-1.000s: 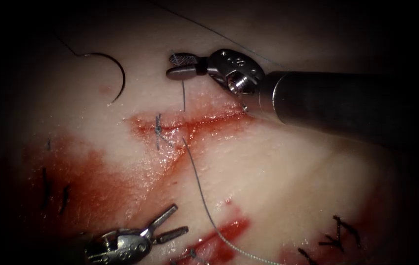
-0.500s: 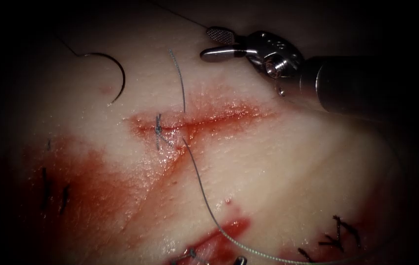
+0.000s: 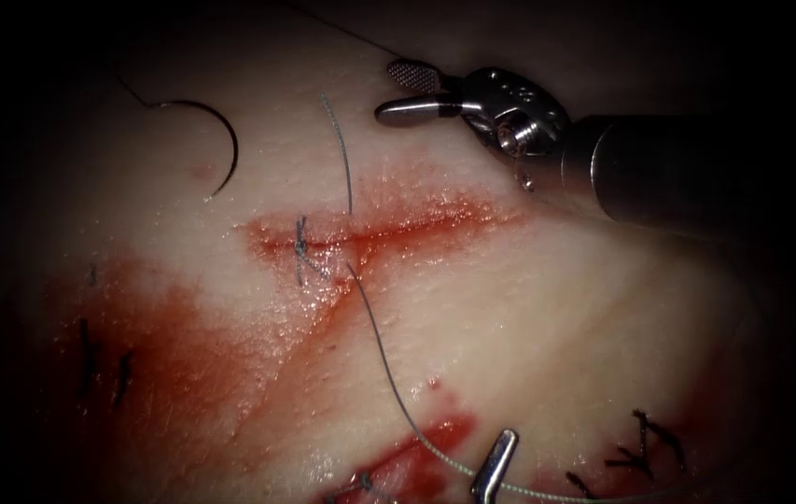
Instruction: Wound Closure
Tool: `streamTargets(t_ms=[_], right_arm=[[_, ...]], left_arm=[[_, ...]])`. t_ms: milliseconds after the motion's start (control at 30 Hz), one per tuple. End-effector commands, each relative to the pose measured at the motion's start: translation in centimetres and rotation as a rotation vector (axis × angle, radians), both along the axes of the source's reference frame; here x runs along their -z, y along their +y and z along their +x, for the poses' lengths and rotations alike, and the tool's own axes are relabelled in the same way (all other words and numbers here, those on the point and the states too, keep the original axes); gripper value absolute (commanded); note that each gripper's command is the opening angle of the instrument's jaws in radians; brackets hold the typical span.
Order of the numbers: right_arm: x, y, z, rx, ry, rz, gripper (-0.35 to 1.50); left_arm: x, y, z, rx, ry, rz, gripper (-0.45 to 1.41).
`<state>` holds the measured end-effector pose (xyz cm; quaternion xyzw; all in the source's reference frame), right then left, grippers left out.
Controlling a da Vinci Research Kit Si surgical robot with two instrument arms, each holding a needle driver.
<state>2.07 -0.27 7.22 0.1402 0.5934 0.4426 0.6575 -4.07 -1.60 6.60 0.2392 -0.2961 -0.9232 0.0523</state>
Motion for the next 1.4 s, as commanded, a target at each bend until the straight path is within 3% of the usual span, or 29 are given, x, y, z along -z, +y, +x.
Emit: streamTargets(t_ms=[33, 67, 100, 133, 167, 200, 233, 367, 433, 467, 500, 567, 767, 1000, 1200, 1333, 1400], right_arm=[[-0.04, 0.07, 0.09, 0.002, 0.003, -0.004, 0.86], [-0.04, 0.07, 0.09, 0.002, 0.003, -0.004, 0.86], [-0.04, 0.07, 0.08, 0.003, 0.003, -0.004, 0.86], [-0.04, 0.07, 0.08, 0.003, 0.003, -0.004, 0.86], [-0.04, 0.07, 0.07, 0.004, 0.003, -0.004, 0.86], [-0.03, 0.08, 0.06, 0.004, 0.004, -0.003, 0.86], [-0.03, 0.09, 0.04, 0.006, 0.005, -0.002, 0.88], [0.0, 0.11, -0.02, 0.012, 0.008, 0.003, 0.89], [0.01, 0.1, -0.06, 0.021, 0.005, -0.006, 1.18], [0.02, 0.09, -0.05, 0.049, 0.013, -0.028, 1.23], [0.03, 0.01, -0.04, 0.166, 0.069, -0.075, 1.23], [0.04, -0.13, -0.01, 0.277, 0.071, -0.15, 1.23], [0.09, -0.54, 0.1, 0.482, 0.075, -0.347, 1.26], [0.2, -0.9, 0.27, 0.635, 0.201, -0.573, 1.14], [0.35, -1.1, 0.44, 0.647, 0.187, -0.756, 1.14], [0.39, -1.17, 0.55, 0.645, 0.176, -0.823, 0.98], [0.41, -1.2, 0.64, 0.636, 0.155, -0.851, 1.03]], left_arm=[[-0.05, 0.05, -0.06, -0.003, 0.001, -0.014, 1.08], [-0.06, 0.07, -0.05, 0.001, 0.0, -0.027, 0.79], [-0.07, 0.1, -0.05, -0.006, 0.008, -0.067, 0.12], [-0.07, 0.13, -0.06, -0.038, 0.01, -0.096, -0.31], [-0.07, 0.15, -0.06, -0.085, 0.008, -0.115, -0.45], [-0.06, 0.18, -0.06, -0.135, -0.008, -0.132, -0.45], [-0.05, 0.22, -0.05, -0.238, -0.03, -0.125, -0.45], [-0.03, 0.25, 0.01, -0.294, -0.067, -0.109, -0.45], [-0.01, 0.28, 0.11, -0.353, -0.107, -0.093, -0.45], [0.0, 0.29, 0.15, -0.374, -0.122, -0.084, -0.45], [0.01, 0.33, 0.24, -0.417, -0.145, -0.061, -0.45], [0.02, 0.38, 0.33, -0.462, -0.166, -0.036, -0.45], [0.06, 0.49, 0.57, -0.572, -0.215, 0.019, -0.45], [0.08, 0.6, 0.8, -0.595, -0.279, 0.059, -0.45], [0.05, 0.68, 0.99, -0.61, -0.303, 0.099, -0.45], [0.05, 0.75, 1.11, -0.621, -0.359, 0.131, -0.45], [0.05, 0.78, 1.17, -0.633, -0.382, 0.139, -0.45]])
